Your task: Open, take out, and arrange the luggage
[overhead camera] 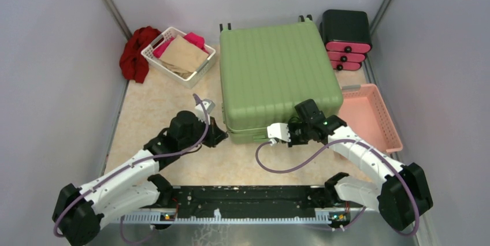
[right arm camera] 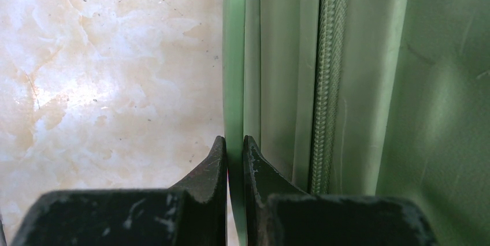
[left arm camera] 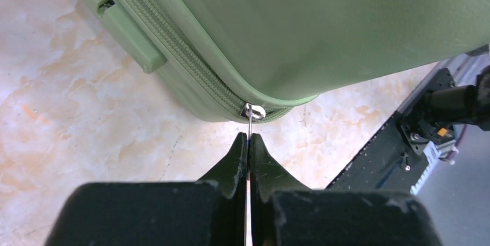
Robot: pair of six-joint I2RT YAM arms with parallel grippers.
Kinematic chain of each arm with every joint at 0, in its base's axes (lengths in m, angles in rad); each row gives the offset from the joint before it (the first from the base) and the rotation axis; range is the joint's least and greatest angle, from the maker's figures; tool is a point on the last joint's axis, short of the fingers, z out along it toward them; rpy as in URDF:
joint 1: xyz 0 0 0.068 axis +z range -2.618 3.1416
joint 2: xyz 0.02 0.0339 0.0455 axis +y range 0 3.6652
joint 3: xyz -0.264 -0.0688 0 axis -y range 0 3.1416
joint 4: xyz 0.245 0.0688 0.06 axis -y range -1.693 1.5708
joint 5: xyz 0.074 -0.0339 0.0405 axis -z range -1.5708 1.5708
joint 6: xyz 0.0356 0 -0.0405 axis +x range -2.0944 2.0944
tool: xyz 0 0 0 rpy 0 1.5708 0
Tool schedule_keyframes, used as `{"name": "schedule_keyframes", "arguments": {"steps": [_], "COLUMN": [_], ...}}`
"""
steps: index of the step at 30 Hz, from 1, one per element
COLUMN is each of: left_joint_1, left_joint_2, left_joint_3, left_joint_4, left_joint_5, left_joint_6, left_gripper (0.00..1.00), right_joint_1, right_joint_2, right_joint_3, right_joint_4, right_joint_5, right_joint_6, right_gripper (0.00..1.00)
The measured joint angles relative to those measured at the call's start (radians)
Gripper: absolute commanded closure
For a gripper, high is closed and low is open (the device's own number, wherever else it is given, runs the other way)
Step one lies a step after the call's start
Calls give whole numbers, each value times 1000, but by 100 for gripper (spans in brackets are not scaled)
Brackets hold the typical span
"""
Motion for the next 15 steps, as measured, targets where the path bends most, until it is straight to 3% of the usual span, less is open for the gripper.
{"name": "schedule_keyframes", "arguments": {"steps": [6,15], "left_joint_1": [-77,-87], "left_joint_2": [19,51], "left_joint_3": [56,93], "left_joint_4": [-88,-127], "left_joint_5": [-169,-297], "left_joint_6": [-44,-67], "left_gripper": [100,100], "right_joint_1": [0,0], "right_joint_2": [0,0], "right_joint_3": [0,-2], "right_joint_4": [0,7], "right_joint_5": [1,2], "right_joint_6": [1,18], "right_gripper": [100,100]}}
